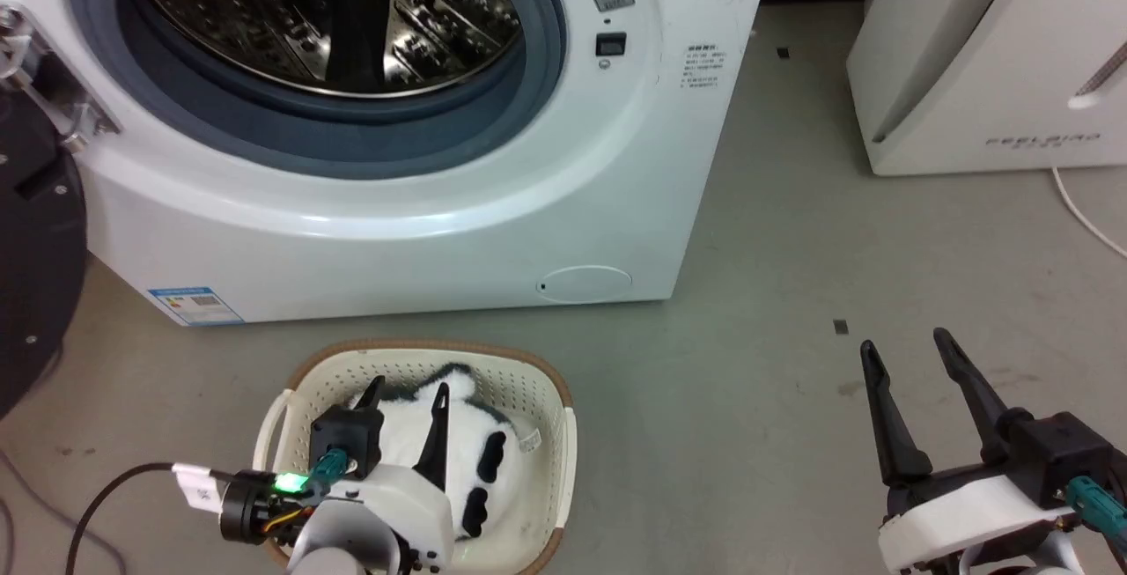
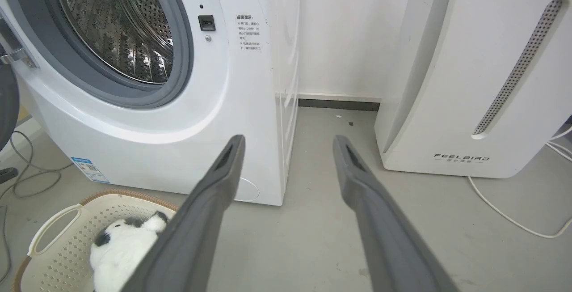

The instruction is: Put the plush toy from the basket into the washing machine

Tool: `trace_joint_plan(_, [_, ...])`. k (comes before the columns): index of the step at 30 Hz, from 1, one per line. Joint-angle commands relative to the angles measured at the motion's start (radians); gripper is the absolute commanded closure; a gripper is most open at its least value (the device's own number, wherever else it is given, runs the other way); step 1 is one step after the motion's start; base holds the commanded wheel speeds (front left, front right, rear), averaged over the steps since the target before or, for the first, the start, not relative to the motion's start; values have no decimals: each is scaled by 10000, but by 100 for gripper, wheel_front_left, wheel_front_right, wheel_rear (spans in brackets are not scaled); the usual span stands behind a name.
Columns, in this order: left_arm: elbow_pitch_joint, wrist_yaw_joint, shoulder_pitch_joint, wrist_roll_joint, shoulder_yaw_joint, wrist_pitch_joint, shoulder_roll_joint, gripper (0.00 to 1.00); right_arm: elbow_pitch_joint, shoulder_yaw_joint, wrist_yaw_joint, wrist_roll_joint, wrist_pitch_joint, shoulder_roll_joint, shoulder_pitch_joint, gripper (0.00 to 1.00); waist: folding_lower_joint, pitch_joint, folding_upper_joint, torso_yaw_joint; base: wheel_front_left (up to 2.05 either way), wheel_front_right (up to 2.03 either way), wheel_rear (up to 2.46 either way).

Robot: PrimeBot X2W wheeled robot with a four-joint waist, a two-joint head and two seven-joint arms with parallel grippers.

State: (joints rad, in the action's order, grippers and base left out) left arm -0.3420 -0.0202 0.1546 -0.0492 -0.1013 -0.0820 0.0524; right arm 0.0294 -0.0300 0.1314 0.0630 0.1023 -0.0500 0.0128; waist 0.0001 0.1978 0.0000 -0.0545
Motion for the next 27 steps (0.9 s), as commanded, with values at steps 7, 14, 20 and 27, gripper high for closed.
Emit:
trace_joint_plan(7, [-1107, -87, 861, -118, -246, -113, 118, 0, 110, -52, -4, 200, 222, -1, 315, 0, -1, 727, 0, -223, 0, 0, 0])
trace_joint_plan(14, [-2176, -157, 1614, -121, -503, 15, 271, 0, 135, -42, -4, 369, 367, -1, 458, 0, -1, 1436, 0, -442, 0, 0, 0])
trace_joint_plan(20, [-3206, -248, 2335, -138, -736, 321, 451, 0, 167, -53, -4, 532, 492, -1, 590, 0, -1, 2120, 0, -657, 0, 0, 0])
trace_joint_plan(27, [-4318, -297, 3164, -175, -987, 629, 706, 0, 244, -68, -5, 749, 638, -2, 736, 0, -1, 2961, 0, -943, 0, 0, 0])
